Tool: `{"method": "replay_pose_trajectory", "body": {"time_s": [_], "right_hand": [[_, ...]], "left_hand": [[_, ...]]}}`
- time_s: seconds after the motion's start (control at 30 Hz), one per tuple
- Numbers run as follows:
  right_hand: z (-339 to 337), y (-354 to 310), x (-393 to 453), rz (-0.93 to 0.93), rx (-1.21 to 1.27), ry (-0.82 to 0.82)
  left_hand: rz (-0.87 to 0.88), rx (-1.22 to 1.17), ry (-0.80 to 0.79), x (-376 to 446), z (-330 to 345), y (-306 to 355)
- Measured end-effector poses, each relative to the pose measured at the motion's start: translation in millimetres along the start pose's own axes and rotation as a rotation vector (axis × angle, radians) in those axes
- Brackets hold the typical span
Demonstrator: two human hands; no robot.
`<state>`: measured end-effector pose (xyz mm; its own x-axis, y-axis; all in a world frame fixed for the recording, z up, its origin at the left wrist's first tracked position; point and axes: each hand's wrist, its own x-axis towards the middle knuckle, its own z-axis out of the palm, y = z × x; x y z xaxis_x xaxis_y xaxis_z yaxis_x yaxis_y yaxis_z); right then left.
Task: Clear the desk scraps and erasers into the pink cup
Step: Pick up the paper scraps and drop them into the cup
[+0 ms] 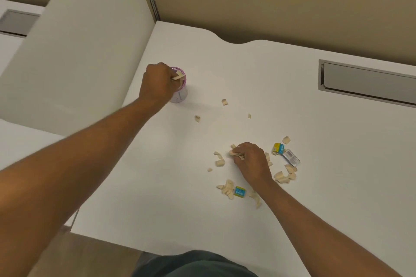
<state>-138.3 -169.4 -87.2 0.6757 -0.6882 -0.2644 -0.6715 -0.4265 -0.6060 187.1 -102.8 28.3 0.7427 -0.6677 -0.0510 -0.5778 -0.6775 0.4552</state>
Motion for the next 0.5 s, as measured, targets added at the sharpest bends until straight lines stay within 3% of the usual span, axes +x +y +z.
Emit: {"method": "replay_pose_trajectory", "body": {"time_s": [0.13, 0.3, 0.5], "right_hand": [[-1, 2, 0, -0.003, 0.004, -0.007], [0, 5, -2, -0.006, 0.019, -0.010], [2, 7, -1, -0.013, 0.012, -0.005]], "left_hand": [[-0.113, 0.173, -0.144, 43, 12, -8], [-0.049, 0.367, -0.235, 60, 39, -11], [-0.024, 0.433, -0.320, 73, 50, -13]]}}
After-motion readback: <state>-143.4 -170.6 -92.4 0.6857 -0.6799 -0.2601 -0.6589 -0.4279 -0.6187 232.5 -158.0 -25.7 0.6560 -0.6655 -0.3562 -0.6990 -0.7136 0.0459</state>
